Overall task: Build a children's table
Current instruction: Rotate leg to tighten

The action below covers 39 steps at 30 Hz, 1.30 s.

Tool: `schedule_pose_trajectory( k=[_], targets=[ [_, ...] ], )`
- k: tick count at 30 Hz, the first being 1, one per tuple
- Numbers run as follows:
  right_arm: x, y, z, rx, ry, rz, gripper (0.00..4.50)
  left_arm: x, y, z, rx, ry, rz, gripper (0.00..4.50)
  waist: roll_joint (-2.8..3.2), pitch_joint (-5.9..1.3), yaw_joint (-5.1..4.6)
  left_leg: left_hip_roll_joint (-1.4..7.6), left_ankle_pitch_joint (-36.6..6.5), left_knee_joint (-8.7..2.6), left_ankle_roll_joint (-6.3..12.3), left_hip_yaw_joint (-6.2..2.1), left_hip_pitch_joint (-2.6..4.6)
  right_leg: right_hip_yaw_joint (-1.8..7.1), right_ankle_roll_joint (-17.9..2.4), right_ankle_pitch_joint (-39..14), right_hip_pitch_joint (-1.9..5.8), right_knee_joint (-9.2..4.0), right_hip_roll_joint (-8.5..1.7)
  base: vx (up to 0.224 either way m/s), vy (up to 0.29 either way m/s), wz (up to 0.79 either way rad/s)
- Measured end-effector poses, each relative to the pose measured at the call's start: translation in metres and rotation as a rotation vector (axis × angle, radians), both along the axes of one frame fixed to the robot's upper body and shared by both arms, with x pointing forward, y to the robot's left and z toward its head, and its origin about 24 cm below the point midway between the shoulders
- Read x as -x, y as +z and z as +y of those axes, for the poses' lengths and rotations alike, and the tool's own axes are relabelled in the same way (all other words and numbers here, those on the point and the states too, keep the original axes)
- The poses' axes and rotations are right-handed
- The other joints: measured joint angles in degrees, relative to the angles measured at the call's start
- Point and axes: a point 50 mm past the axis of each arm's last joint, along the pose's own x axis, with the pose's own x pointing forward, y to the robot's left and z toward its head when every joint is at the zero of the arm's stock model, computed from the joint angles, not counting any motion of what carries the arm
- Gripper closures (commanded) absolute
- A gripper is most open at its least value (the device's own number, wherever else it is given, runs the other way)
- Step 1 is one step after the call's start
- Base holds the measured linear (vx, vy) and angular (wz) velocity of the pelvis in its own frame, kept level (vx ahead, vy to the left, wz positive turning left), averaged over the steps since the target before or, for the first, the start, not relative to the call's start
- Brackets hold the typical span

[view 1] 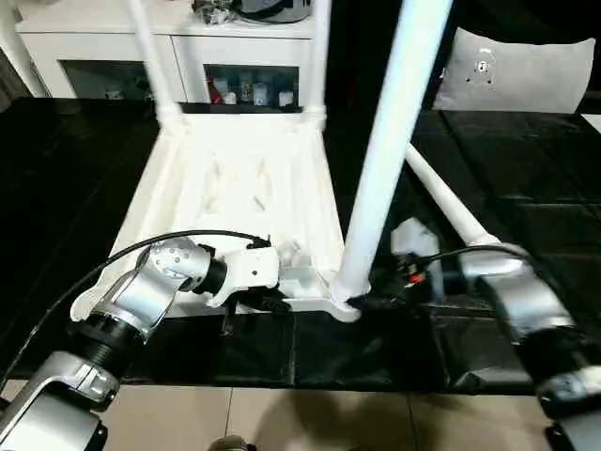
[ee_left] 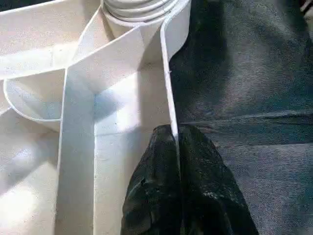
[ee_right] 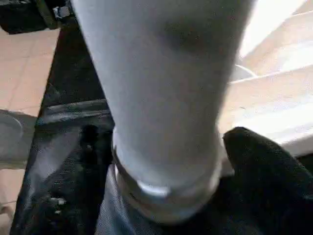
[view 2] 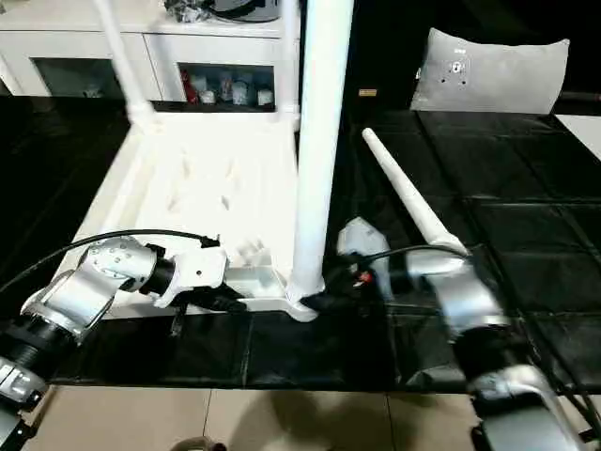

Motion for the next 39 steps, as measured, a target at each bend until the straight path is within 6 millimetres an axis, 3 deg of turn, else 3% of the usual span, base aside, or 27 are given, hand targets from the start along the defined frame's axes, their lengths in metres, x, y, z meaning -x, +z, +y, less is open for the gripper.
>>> schedule_pose_trajectory(
  k=[8, 15, 21, 23, 28, 31, 32, 39],
  targets=[
    [0.000, -0.002, -0.001, -0.001, 0.003, 0.015, 1.63, -0.002, 0.000, -0.002, 0.002, -0.008, 0.003, 4.50, -0.02, -0.01, 0.38, 0.00, 0.0, 0.01, 0.00, 0.01, 0.03, 0.01, 0.0, 0.0, 0.02, 0.02, 0.00, 0.000, 0.000, 0.00],
    [0.002, -0.004, -0.002, -0.016, -0.007, 0.019, 1.76, -0.002, -0.001, -0.002, 0.010, -0.006, 0.009, 4.50, -0.02, -0.02, 0.55, 0.01, 0.0, 0.00, 0.00, 0.01, 0.05, 0.01, 0.0, 0.0, 0.03, 0.03, 0.00, 0.000, 0.000, 0.00],
    [0.008, -0.011, 0.004, -0.063, -0.103, 0.043, 1.77, -0.002, -0.004, -0.001, 0.082, 0.137, 0.090, 4.50, 0.06, -0.08, 0.40, 0.01, 0.0, 0.00, -0.01, 0.04, 0.18, 0.03, 0.0, 0.0, 0.11, 0.07, 0.00, 0.000, 0.000, 0.00],
    [0.003, -0.014, 0.012, -0.082, -0.218, 0.038, 1.77, -0.002, -0.007, 0.001, 0.112, 0.261, 0.105, 4.50, 0.03, -0.11, -0.47, 0.01, 0.0, 0.02, -0.03, 0.04, 0.28, 0.03, 0.1, 0.0, 0.13, 0.08, 0.01, 0.000, 0.000, 0.00],
    [-0.016, -0.024, 0.036, -0.154, -0.625, 0.037, 1.77, -0.004, -0.012, -0.015, 0.176, 0.533, 0.106, 4.50, -0.11, -0.08, -4.48, -0.04, 0.0, 0.20, -0.05, -0.06, 0.65, -0.08, 0.1, -0.1, 0.12, -0.19, -0.04, -0.009, 0.003, -0.04],
    [-0.025, -0.024, 0.045, -0.148, -0.750, 0.032, 1.77, -0.006, -0.013, -0.027, 0.188, 0.619, 0.083, 4.50, -0.20, -0.02, -5.35, -0.04, 0.0, 0.24, -0.04, -0.21, 0.60, -0.27, 0.1, -0.1, 0.14, -0.60, -0.03, 0.000, 0.000, 0.00],
    [-0.027, -0.024, 0.045, -0.146, -0.773, 0.029, 1.21, -0.007, -0.014, -0.030, 0.193, 0.642, 0.080, 4.50, -0.20, -0.01, -5.47, -0.04, 0.0, 0.21, -0.03, -0.22, 0.57, -0.32, 0.1, -0.1, 0.17, -0.77, -0.03, 0.000, 0.000, 0.00],
    [-0.023, -0.024, 0.037, -0.180, -0.787, 0.013, 0.58, -0.008, -0.011, -0.042, 0.181, 0.635, 0.049, 4.50, -0.21, 0.00, -5.41, -0.38, -0.1, 0.25, 0.16, -0.21, 0.13, -0.12, 0.1, -0.1, 0.07, -1.23, -0.25, 0.000, 0.000, 0.00]
  ],
)
